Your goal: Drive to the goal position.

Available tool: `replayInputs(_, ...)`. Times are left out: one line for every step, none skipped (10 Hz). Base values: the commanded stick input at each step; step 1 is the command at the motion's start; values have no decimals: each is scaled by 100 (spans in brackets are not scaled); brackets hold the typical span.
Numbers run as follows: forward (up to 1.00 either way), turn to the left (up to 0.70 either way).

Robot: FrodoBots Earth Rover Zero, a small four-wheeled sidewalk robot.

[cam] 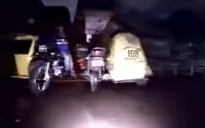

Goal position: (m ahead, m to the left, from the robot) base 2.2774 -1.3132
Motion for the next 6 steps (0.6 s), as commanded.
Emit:
replayInputs(0, 45)
replayInputs(0, 45)
replayInputs(0, 45)
replayInputs(0, 45)
replayInputs(0, 45)
replayInputs(0, 45)
